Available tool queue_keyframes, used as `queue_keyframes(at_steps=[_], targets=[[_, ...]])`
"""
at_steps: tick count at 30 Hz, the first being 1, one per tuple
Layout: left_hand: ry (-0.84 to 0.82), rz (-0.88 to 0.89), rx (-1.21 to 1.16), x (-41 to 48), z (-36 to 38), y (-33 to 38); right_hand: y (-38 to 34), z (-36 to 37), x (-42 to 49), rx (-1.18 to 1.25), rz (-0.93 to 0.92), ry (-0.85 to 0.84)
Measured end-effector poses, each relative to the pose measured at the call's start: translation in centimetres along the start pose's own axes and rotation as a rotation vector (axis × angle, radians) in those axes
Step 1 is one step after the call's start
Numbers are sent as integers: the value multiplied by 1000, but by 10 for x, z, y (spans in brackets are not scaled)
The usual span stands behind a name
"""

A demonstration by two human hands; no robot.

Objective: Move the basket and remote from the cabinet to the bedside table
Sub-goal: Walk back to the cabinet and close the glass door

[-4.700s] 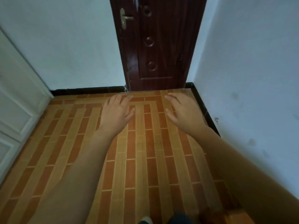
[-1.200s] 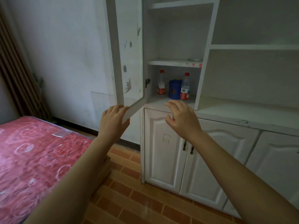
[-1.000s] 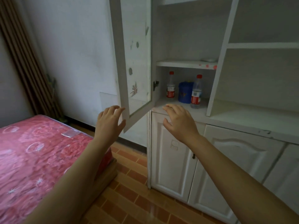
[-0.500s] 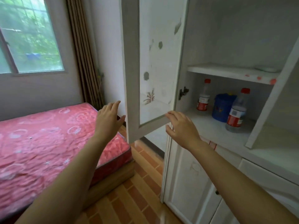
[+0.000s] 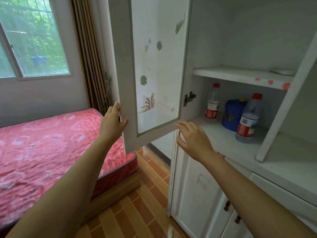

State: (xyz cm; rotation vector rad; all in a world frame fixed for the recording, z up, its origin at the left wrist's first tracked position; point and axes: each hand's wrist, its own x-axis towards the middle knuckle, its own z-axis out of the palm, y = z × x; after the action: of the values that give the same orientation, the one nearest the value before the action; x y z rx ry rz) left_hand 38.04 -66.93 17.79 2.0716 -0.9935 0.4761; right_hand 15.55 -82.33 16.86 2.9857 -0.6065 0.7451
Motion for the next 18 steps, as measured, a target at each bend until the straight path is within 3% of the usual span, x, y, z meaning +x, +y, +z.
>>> queue_keyframes(at_steps=[6, 18], targets=[[66, -72, -136, 7, 1, 2, 8, -2, -14, -9, 41, -13], [62, 7, -197, -6, -7, 18, 0, -8, -40, -57, 117, 0]])
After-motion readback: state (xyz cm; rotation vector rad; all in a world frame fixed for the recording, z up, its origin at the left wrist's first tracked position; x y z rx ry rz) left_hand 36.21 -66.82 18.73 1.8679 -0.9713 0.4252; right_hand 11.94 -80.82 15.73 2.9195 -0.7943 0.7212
